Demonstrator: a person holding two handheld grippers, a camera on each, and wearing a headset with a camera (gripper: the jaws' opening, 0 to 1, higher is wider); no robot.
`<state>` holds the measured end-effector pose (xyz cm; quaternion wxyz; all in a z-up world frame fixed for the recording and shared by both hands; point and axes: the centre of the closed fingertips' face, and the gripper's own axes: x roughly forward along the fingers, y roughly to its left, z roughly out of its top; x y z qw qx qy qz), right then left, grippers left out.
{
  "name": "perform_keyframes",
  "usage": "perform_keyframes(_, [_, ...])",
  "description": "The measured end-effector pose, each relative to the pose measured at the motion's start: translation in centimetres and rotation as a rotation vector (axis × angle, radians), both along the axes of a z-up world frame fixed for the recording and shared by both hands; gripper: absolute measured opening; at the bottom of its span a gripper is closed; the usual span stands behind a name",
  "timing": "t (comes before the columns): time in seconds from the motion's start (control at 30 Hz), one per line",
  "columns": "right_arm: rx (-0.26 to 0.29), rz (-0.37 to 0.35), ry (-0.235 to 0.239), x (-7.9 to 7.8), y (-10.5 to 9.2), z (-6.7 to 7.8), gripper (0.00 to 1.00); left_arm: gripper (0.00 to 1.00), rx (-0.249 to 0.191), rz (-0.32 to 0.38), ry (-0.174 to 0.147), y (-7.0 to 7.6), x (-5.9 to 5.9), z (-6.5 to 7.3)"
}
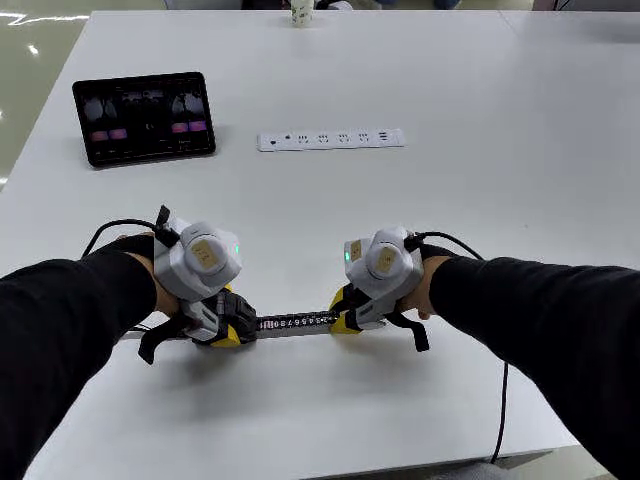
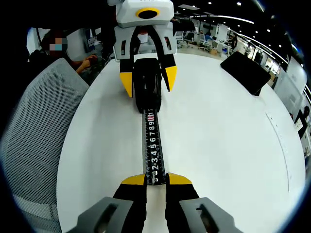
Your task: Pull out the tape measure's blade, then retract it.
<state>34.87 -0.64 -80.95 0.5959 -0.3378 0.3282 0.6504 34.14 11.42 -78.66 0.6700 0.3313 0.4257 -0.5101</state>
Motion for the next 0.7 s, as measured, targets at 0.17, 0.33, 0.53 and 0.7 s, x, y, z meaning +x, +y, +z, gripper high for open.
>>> perform_keyframes(0.17, [-0.002,0.001,-0.002,-0.1,-0.4,0.0,0.10,0.35,0.001,-0.002,-0.002,0.0,0.0,0.0])
perform_keyframes(0.33, [-0.003,-0.003,0.002,0.0,-0.8,0.0,0.11,0.36,0.000,-0.002,-0.001,0.0,-0.1,0.0])
perform_keyframes(0.53, [-0.006,-0.010,0.007,0.0,-1.1,0.0,0.11,0.36,0.000,-0.003,-0.006,-0.1,-0.2,0.1])
perform_keyframes(0.7, [-0.008,-0.011,0.006,0.0,-1.4,0.0,0.10,0.35,0.000,-0.004,-0.005,-0.2,-0.3,0.2])
